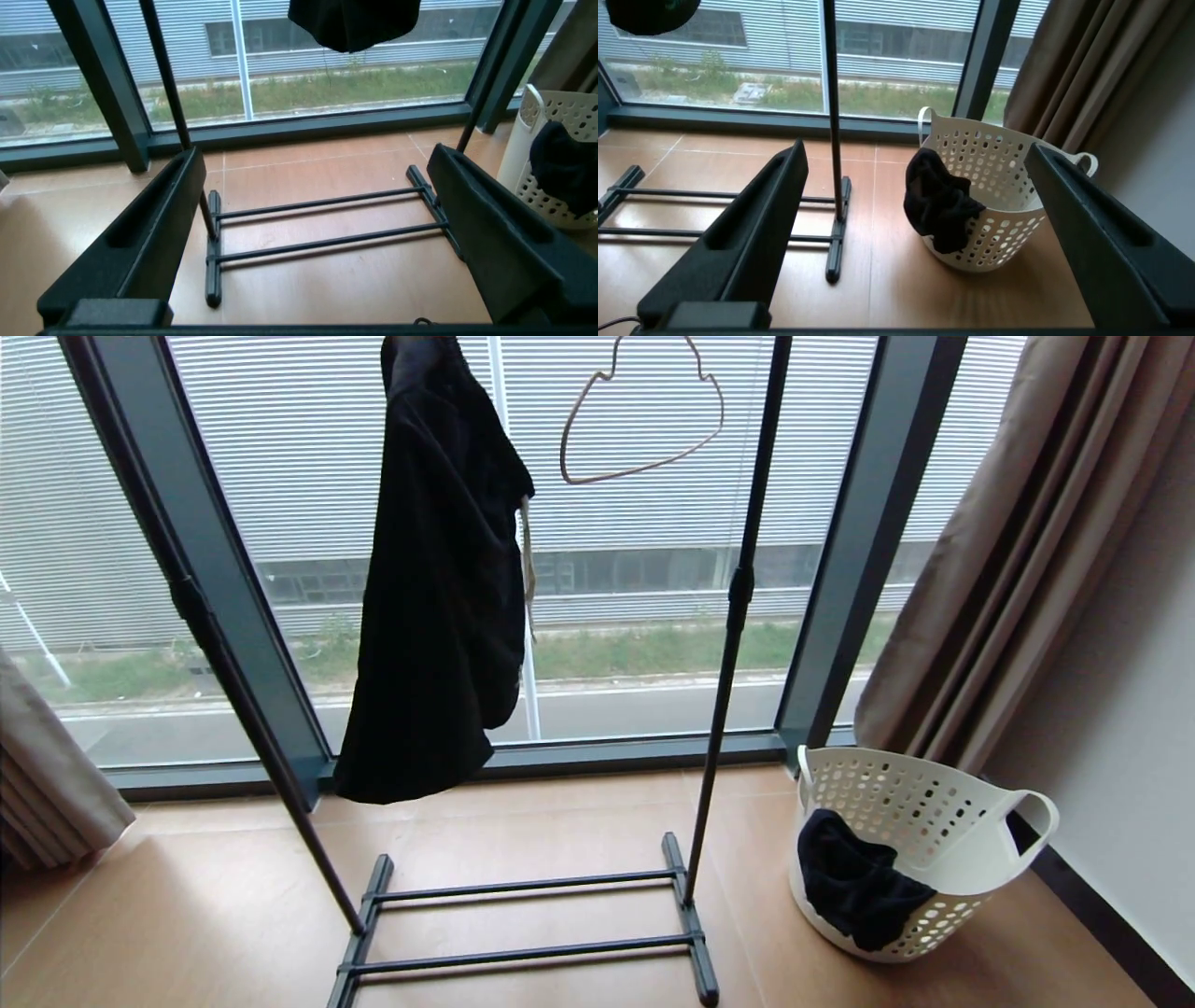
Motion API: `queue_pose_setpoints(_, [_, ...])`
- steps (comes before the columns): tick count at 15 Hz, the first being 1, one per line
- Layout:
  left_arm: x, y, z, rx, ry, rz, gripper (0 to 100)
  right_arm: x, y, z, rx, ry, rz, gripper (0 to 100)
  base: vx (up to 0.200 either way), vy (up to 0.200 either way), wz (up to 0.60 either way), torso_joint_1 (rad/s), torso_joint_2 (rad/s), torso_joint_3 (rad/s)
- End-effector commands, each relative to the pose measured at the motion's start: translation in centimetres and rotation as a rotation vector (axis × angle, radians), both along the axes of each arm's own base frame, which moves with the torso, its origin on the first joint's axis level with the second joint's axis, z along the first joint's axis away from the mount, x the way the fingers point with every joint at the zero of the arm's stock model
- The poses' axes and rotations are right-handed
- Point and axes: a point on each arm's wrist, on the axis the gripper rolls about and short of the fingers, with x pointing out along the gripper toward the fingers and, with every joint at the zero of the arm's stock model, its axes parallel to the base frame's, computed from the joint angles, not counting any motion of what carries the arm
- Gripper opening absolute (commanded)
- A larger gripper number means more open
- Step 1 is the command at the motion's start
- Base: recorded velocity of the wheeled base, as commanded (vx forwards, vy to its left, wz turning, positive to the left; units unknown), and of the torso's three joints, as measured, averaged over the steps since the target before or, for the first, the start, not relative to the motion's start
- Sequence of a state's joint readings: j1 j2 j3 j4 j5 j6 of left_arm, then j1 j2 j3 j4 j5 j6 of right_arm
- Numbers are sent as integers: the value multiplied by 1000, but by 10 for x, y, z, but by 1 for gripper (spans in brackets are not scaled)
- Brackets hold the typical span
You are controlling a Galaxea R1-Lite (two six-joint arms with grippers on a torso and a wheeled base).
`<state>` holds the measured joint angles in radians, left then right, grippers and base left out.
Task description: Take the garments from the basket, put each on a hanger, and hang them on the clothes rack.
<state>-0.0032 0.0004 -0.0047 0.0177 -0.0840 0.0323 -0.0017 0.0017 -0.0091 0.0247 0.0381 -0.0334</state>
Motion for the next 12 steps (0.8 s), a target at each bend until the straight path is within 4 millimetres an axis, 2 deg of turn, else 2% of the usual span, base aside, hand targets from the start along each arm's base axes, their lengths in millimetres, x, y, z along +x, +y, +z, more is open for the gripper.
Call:
queue_pose_setpoints(1, [0, 0, 0, 0, 0, 0, 100, 0, 0, 0, 0, 1, 0, 100, 0, 0, -600, 2, 7, 7])
queue_pose_setpoints(4, [0, 0, 0, 0, 0, 1, 100, 0, 0, 0, 0, 1, 0, 100, 0, 0, -600, 1, 9, 4])
queue_pose_setpoints(6, [0, 0, 0, 0, -1, 0, 100, 0, 0, 0, 0, 0, 0, 100, 0, 0, 0, 0, 0, 0])
queue_pose_setpoints(12, [0, 0, 0, 0, -1, 1, 100, 0, 0, 0, 0, 0, 0, 100, 0, -200, 0, 1, 2, 5])
